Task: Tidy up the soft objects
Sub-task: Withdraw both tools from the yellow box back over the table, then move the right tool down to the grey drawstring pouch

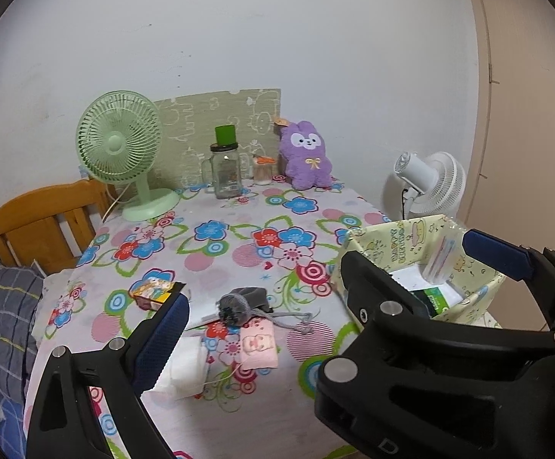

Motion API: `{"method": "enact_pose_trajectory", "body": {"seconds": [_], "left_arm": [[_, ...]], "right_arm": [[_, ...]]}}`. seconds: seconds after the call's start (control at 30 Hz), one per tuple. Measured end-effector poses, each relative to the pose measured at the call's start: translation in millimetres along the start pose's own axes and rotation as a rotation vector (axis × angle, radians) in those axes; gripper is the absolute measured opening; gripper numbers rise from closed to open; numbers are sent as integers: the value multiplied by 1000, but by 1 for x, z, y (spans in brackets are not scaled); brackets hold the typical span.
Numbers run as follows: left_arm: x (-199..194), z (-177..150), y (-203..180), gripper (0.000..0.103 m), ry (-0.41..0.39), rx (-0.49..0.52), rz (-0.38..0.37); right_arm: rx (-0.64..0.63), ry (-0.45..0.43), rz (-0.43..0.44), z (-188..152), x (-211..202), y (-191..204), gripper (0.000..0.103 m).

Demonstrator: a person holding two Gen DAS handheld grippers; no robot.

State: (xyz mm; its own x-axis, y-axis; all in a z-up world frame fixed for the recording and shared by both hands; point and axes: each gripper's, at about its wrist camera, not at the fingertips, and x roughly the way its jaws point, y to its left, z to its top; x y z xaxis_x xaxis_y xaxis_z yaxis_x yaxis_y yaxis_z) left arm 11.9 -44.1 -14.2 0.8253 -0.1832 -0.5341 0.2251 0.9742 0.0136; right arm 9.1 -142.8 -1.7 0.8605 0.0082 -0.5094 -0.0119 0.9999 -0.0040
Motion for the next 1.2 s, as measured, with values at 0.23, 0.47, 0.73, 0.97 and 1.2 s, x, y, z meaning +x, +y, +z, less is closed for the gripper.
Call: {"method": "enact_pose_trajectory", "body": {"seconds": [0.23, 0.47, 0.73, 0.97, 1.2], "left_arm": [[1, -8, 18, 98, -2, -5, 19], [8, -15, 33, 98, 12, -12, 34], [21, -22, 53, 98, 37, -31, 55], [35, -29, 66, 98, 71, -46, 66], [49, -36, 78, 98, 110, -63, 76]], "right_arm": [[4, 0, 44, -7, 6, 16, 96], [-19, 4, 59, -11, 15, 33, 96], [-27, 42, 88, -16, 33, 50, 96], [-31, 79, 104, -20, 50, 61, 96], [-45, 114, 112, -26, 69, 71, 96]]}}
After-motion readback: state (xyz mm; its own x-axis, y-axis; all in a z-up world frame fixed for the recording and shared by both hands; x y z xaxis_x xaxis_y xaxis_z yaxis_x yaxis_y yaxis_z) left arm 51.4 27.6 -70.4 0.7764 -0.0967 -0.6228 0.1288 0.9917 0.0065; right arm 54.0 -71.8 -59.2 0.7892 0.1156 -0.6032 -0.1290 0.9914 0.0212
